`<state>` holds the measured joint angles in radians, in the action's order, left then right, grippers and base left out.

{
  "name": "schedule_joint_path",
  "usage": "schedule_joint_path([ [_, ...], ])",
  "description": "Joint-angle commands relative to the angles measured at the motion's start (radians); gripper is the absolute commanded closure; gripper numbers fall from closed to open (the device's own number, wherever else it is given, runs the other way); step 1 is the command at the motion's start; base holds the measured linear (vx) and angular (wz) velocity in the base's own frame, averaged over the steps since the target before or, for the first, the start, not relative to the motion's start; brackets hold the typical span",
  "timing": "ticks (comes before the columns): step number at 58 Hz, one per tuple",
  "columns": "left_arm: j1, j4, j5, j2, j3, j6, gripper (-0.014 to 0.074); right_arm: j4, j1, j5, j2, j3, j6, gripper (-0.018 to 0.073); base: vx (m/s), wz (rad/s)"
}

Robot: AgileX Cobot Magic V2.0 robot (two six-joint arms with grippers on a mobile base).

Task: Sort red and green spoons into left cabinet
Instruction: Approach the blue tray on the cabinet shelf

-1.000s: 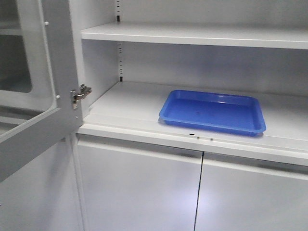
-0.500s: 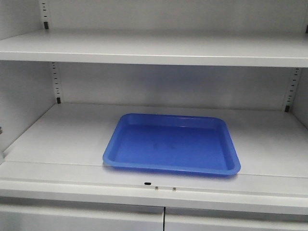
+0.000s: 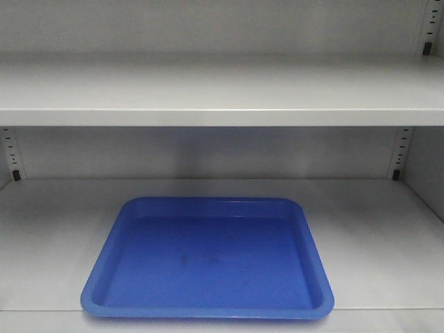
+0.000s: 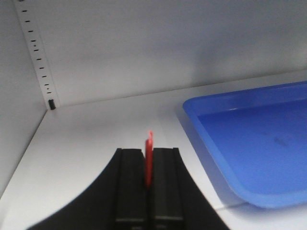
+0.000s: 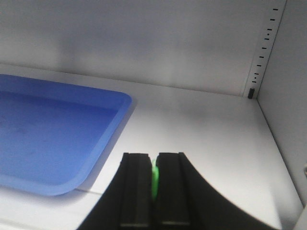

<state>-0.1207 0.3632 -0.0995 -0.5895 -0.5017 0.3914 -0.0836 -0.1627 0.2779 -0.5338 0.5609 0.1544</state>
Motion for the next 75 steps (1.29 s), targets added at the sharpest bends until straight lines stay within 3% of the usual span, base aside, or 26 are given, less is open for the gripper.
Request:
schedule_joint_path([
  [1,-0.008,0.007,0.080,0.001,-0.024,-0.002,0.0600,0.003,0.005,-0.080,-0.003,0.029,0.006,0.0564,0.19,-0.08],
  [58,-0.008,0.007,0.080,0.001,-0.024,-0.002,0.0600,0.003,0.005,-0.080,-0.003,0.029,0.006,0.0564,0.05,0.01],
  [75,-0.008,0.007,0.082,0.001,-0.024,-0.002,0.0600,0.007,0.005,-0.201,-0.003,0.029,0.010,0.0564,0.00,0.00],
])
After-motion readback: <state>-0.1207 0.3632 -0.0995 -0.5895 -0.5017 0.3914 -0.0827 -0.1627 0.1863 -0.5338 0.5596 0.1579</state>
